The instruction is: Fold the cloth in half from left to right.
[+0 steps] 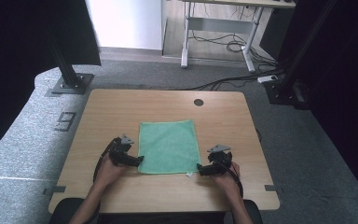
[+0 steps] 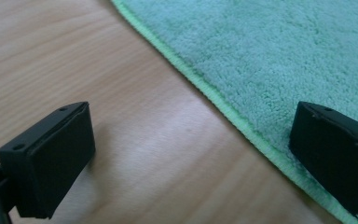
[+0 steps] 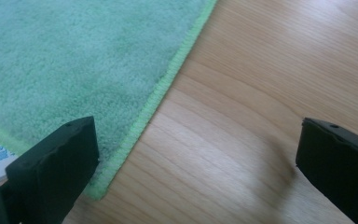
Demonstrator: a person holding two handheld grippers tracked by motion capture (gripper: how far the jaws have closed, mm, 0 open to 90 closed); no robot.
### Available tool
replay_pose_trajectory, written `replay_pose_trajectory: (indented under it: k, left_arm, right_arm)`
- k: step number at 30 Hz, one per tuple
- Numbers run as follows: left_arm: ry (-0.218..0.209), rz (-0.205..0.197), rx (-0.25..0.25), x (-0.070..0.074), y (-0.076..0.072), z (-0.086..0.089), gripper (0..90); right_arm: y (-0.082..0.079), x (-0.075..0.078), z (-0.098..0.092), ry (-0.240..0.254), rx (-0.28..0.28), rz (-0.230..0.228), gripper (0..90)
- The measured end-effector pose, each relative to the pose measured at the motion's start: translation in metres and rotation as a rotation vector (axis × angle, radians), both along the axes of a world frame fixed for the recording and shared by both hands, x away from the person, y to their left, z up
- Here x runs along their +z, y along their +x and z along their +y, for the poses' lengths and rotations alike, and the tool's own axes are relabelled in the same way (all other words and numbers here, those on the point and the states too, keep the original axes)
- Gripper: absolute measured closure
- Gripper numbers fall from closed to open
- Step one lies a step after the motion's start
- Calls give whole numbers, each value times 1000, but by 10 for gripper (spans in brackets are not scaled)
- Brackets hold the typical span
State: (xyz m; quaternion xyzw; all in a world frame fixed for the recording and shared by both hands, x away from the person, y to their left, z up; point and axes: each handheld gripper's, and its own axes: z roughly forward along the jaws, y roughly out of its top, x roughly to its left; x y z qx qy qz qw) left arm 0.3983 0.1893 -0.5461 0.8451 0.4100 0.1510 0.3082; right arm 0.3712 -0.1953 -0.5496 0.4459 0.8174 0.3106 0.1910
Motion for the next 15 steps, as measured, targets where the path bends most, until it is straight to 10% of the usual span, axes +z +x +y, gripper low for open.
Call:
replay_pose_trajectory:
  k: [15]
  left_arm:
    - [3,4,-83,0,-30,-34,4]
  right_arm:
    - [8,-3,-38,49,-81,15,0]
